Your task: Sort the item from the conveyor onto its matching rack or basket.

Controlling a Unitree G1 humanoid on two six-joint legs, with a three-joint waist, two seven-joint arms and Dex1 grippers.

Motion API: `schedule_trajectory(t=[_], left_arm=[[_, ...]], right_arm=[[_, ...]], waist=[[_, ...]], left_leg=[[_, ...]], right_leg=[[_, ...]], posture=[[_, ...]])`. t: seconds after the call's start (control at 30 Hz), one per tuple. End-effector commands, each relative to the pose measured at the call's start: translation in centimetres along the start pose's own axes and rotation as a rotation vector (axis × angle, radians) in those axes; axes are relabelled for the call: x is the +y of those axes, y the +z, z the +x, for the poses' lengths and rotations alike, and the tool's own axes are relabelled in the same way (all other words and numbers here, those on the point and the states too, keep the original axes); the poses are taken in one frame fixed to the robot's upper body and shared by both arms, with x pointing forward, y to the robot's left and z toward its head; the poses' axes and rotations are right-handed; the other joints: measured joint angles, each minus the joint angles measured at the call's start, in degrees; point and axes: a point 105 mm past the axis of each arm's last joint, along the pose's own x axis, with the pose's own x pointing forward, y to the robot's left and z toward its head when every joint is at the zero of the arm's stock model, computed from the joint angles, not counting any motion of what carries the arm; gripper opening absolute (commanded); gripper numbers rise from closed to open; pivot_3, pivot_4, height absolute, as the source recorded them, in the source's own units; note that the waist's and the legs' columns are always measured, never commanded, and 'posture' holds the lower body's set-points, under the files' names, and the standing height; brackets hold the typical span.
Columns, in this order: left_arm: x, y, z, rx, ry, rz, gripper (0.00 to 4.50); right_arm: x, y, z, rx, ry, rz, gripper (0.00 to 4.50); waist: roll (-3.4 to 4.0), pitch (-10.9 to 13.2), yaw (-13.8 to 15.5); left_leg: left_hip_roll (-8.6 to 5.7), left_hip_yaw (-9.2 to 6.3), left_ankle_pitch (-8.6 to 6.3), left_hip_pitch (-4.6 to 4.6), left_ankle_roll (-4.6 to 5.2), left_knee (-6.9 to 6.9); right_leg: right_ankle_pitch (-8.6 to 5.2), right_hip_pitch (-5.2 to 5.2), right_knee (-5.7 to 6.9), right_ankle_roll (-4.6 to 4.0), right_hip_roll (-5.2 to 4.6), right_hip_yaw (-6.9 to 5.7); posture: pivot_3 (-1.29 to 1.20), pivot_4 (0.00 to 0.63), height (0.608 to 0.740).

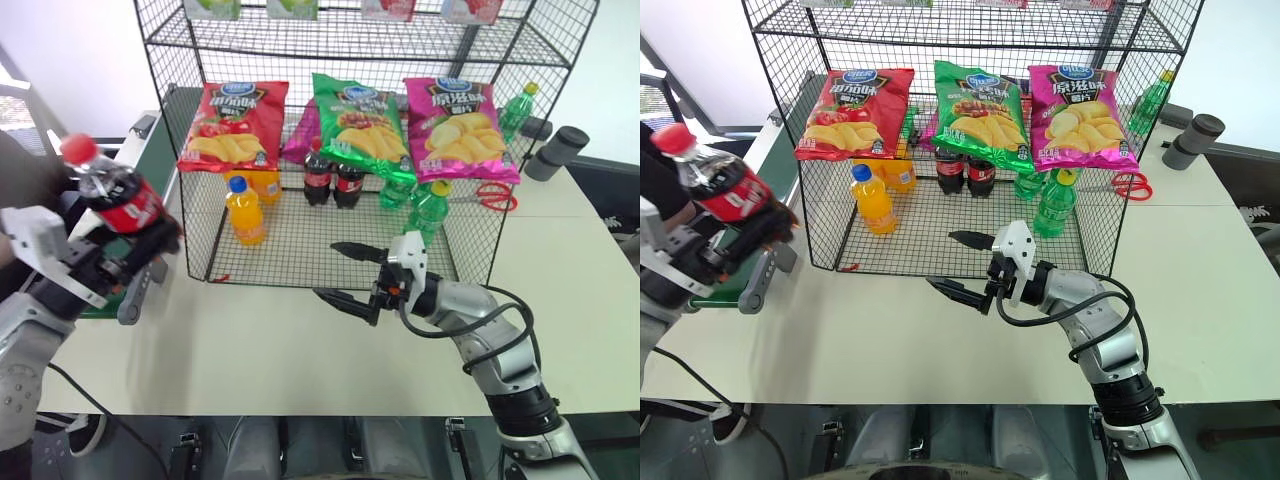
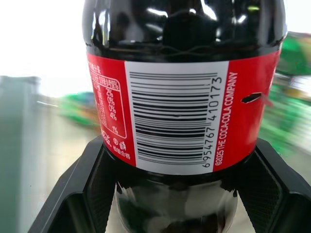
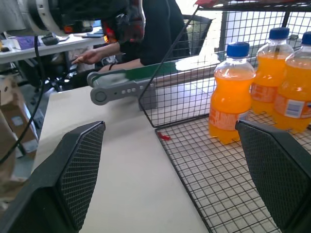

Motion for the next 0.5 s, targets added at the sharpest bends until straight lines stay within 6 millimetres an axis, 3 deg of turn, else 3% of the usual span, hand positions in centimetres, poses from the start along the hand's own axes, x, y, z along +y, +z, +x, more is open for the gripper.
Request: schedule_trajectory(t=[0.03,0.23,0.5], left_arm=[[-4.1,-1.2,2.3,0.063,-0.208,0.002,3.24],[-7.9,-4.2,6.1,0.124,-0.427,0.028,3.24],[-11.0,-5.4,8.8,0.138,-0.659,0.119,3.24]], right_arm=[[0.5,1.8,0.3,-0.054,0.041,0.018,4.50],[1.1,2.7,0.3,-0.072,0.072,0.105,4.50],[1.0,3.0,0.4,-0.085,0.033,0.113,4.50]], waist=[[0.01,0.0,0.0],[0.06,0.0,0.2],[0.07,0.0,0.2]], left_leg=[[-0.01,0.01,0.00,0.00,0.00,0.00],[-0.02,0.02,0.01,-0.04,0.02,0.00],[-0.02,0.07,0.02,-0.05,0.05,0.02]], right_leg=[[0.00,0.00,0.00,0.00,0.00,0.01],[0.08,-0.02,0.00,0.15,0.07,0.00],[0.10,-0.04,0.00,0.19,0.30,0.03]], posture=[[0.00,0.150,0.740],[0.00,0.150,0.740],[0.00,0.150,0.740]])
